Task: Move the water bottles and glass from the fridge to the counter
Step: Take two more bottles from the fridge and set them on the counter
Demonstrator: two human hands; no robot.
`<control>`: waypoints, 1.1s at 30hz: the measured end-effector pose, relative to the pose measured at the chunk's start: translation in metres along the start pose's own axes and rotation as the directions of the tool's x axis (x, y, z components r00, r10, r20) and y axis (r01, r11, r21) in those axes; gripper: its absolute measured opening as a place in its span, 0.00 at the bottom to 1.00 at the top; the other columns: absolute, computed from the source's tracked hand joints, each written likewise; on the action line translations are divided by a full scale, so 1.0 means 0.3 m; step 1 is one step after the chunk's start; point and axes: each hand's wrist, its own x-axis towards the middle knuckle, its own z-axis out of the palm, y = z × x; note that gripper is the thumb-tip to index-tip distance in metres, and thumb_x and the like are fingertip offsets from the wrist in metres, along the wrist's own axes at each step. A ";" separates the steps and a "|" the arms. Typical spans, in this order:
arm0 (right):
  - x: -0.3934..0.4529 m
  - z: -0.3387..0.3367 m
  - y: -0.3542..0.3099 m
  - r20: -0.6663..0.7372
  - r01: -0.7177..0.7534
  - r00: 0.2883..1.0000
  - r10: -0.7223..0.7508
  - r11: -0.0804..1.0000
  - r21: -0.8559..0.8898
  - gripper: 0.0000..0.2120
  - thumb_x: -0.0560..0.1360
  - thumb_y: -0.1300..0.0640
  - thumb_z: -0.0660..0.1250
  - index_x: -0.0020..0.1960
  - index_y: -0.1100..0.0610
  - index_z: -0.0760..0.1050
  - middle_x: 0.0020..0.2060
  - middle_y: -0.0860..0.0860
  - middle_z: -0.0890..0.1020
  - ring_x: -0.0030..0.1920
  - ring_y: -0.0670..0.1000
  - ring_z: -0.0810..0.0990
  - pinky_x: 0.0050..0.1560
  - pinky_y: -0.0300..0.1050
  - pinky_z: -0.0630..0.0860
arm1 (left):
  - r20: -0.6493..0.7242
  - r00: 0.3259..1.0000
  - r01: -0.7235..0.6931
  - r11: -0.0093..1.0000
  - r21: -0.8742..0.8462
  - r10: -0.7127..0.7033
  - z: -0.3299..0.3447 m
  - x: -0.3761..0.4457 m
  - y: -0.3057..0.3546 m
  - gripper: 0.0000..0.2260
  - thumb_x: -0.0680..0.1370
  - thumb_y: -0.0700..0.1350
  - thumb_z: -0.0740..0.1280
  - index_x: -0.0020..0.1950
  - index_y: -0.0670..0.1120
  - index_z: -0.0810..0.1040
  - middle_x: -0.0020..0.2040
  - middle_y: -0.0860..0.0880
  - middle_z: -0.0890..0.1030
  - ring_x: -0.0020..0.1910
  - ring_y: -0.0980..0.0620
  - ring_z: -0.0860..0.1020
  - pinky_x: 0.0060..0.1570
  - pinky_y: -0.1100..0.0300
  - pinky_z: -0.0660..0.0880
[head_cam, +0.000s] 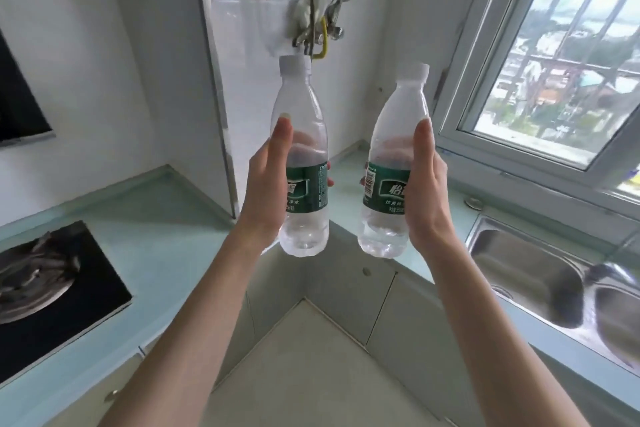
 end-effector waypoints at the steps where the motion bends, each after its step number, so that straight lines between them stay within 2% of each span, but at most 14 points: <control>1: 0.022 -0.018 0.010 -0.014 0.004 1.000 -0.004 1.000 0.011 0.38 0.80 0.28 0.54 0.59 0.62 0.82 0.45 0.64 0.87 0.45 0.64 0.89 0.49 0.64 0.88 | 0.025 1.000 0.006 1.000 -0.008 -0.006 0.022 0.033 -0.021 0.34 0.81 0.66 0.54 0.61 0.36 0.77 0.41 0.44 0.87 0.36 0.45 0.87 0.43 0.51 0.84; 4: 0.091 -0.077 0.049 -0.069 0.022 0.997 -0.021 1.000 0.021 0.38 0.80 0.33 0.53 0.60 0.66 0.81 0.48 0.66 0.86 0.36 0.50 0.88 0.36 0.45 0.85 | 0.085 0.996 0.030 0.999 -0.024 -0.027 0.096 0.124 -0.089 0.35 0.81 0.66 0.54 0.62 0.34 0.77 0.40 0.44 0.86 0.34 0.46 0.86 0.40 0.52 0.84; 6: 0.146 -0.119 0.090 -0.115 0.014 0.993 -0.012 1.000 0.015 0.38 0.80 0.33 0.53 0.60 0.67 0.81 0.44 0.62 0.87 0.33 0.46 0.86 0.33 0.40 0.83 | 0.109 0.993 0.046 0.998 -0.034 -0.043 0.148 0.188 -0.143 0.36 0.80 0.67 0.55 0.61 0.33 0.76 0.41 0.41 0.85 0.33 0.46 0.85 0.37 0.53 0.82; 9: 0.255 -0.189 0.163 -0.193 -0.021 0.981 0.024 1.000 0.021 0.36 0.87 0.34 0.52 0.57 0.65 0.82 0.37 0.52 0.87 0.33 0.47 0.87 0.32 0.42 0.82 | 0.097 0.995 0.040 0.999 -0.014 -0.039 0.229 0.292 -0.238 0.37 0.80 0.67 0.55 0.59 0.32 0.77 0.39 0.40 0.84 0.31 0.45 0.84 0.35 0.55 0.80; 13: 0.435 -0.288 0.244 -0.285 -0.024 0.958 0.027 1.000 0.015 0.33 0.87 0.34 0.51 0.51 0.58 0.83 0.37 0.51 0.88 0.34 0.48 0.87 0.33 0.42 0.82 | 0.118 0.992 0.038 0.999 0.005 -0.038 0.349 0.449 -0.348 0.40 0.76 0.72 0.58 0.57 0.33 0.77 0.38 0.42 0.85 0.30 0.45 0.85 0.35 0.54 0.80; 15: 0.527 -0.332 0.277 -0.304 -0.029 0.952 0.033 0.999 0.019 0.32 0.85 0.32 0.52 0.49 0.55 0.83 0.37 0.52 0.88 0.36 0.50 0.88 0.36 0.45 0.84 | 0.143 0.988 0.047 0.999 0.009 -0.048 0.414 0.531 -0.393 0.40 0.75 0.73 0.58 0.57 0.35 0.78 0.38 0.43 0.85 0.31 0.45 0.85 0.36 0.53 0.81; 17: 0.615 -0.371 0.308 -0.327 -0.040 0.944 0.043 0.999 0.016 0.32 0.80 0.30 0.53 0.47 0.53 0.84 0.39 0.52 0.89 0.40 0.53 0.89 0.42 0.51 0.86 | 0.159 0.986 0.043 0.999 0.018 -0.046 0.481 0.611 -0.429 0.39 0.75 0.72 0.57 0.57 0.35 0.78 0.39 0.42 0.85 0.31 0.45 0.85 0.36 0.54 0.81; 20: 0.738 -0.423 0.357 -0.335 -0.030 0.942 0.027 1.000 -0.004 0.30 0.80 0.31 0.53 0.47 0.52 0.84 0.39 0.50 0.89 0.42 0.53 0.89 0.46 0.50 0.85 | 0.148 0.988 0.037 0.999 0.011 -0.038 0.579 0.714 -0.478 0.37 0.80 0.68 0.57 0.58 0.33 0.78 0.41 0.40 0.84 0.32 0.48 0.85 0.35 0.56 0.81; 22: 0.804 -0.449 0.386 -0.322 -0.007 0.947 0.000 1.000 -0.021 0.29 0.81 0.32 0.53 0.48 0.52 0.84 0.38 0.50 0.89 0.41 0.50 0.89 0.44 0.47 0.84 | 0.138 0.990 0.034 0.999 0.005 -0.034 0.628 0.772 -0.510 0.37 0.80 0.68 0.57 0.58 0.32 0.78 0.41 0.41 0.84 0.32 0.48 0.85 0.35 0.56 0.81; 26: 0.909 -0.485 0.439 -0.313 0.002 0.950 -0.020 0.998 -0.056 0.35 0.81 0.33 0.52 0.57 0.62 0.83 0.42 0.52 0.88 0.41 0.45 0.88 0.41 0.39 0.83 | 0.138 0.990 0.015 0.999 0.040 -0.020 0.689 0.858 -0.569 0.38 0.78 0.72 0.57 0.56 0.35 0.79 0.43 0.39 0.85 0.39 0.40 0.86 0.44 0.45 0.84; 29: 0.967 -0.497 0.476 -0.318 -0.003 0.948 -0.018 0.998 -0.064 0.36 0.82 0.33 0.52 0.58 0.62 0.83 0.46 0.55 0.88 0.42 0.46 0.88 0.42 0.38 0.83 | 0.133 0.991 0.018 0.999 0.037 -0.022 0.714 0.909 -0.607 0.36 0.80 0.68 0.56 0.57 0.34 0.79 0.41 0.41 0.85 0.35 0.45 0.85 0.39 0.52 0.82; 33: 1.028 -0.491 0.529 -0.293 0.000 0.956 -0.017 0.998 -0.056 0.35 0.82 0.34 0.53 0.59 0.63 0.81 0.49 0.59 0.87 0.42 0.45 0.87 0.42 0.37 0.82 | 0.113 0.993 0.013 0.997 0.074 -0.021 0.721 0.982 -0.663 0.39 0.76 0.73 0.57 0.58 0.37 0.80 0.48 0.34 0.85 0.42 0.39 0.86 0.50 0.39 0.84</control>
